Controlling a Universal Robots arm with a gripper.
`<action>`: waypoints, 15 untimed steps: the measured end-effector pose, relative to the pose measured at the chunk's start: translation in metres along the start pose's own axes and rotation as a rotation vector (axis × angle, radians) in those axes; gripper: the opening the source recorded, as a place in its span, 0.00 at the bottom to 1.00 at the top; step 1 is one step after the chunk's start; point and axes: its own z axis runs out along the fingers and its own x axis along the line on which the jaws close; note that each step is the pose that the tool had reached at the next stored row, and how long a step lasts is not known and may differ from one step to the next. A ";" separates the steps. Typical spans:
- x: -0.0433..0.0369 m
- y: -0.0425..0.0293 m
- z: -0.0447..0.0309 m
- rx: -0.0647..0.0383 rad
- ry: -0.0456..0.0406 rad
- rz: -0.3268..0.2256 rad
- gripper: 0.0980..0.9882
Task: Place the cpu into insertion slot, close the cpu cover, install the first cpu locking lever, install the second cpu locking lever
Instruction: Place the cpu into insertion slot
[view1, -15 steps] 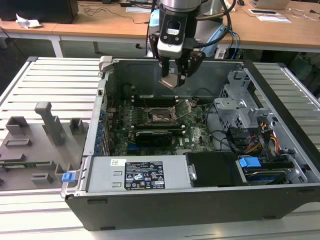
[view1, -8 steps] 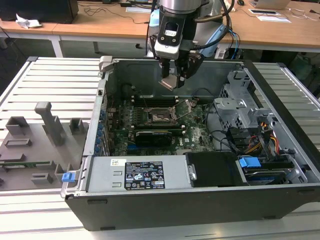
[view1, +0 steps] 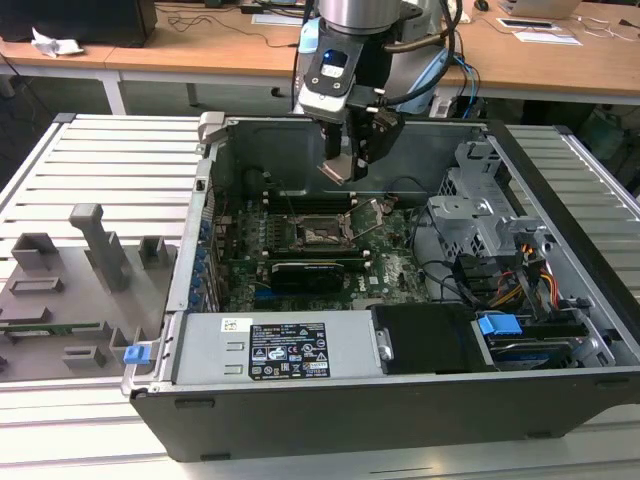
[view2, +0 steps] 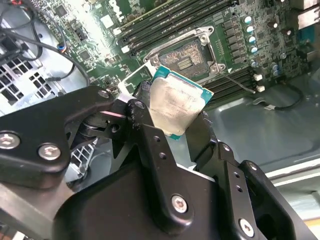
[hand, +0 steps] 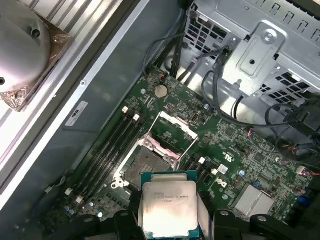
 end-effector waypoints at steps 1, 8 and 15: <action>0.0000 0.0000 0.0006 0.000 -0.0007 0.010 0.48; -0.0001 -0.0005 0.0061 -0.003 -0.0109 0.139 0.48; 0.0000 -0.0010 0.0090 -0.004 -0.0158 0.202 0.48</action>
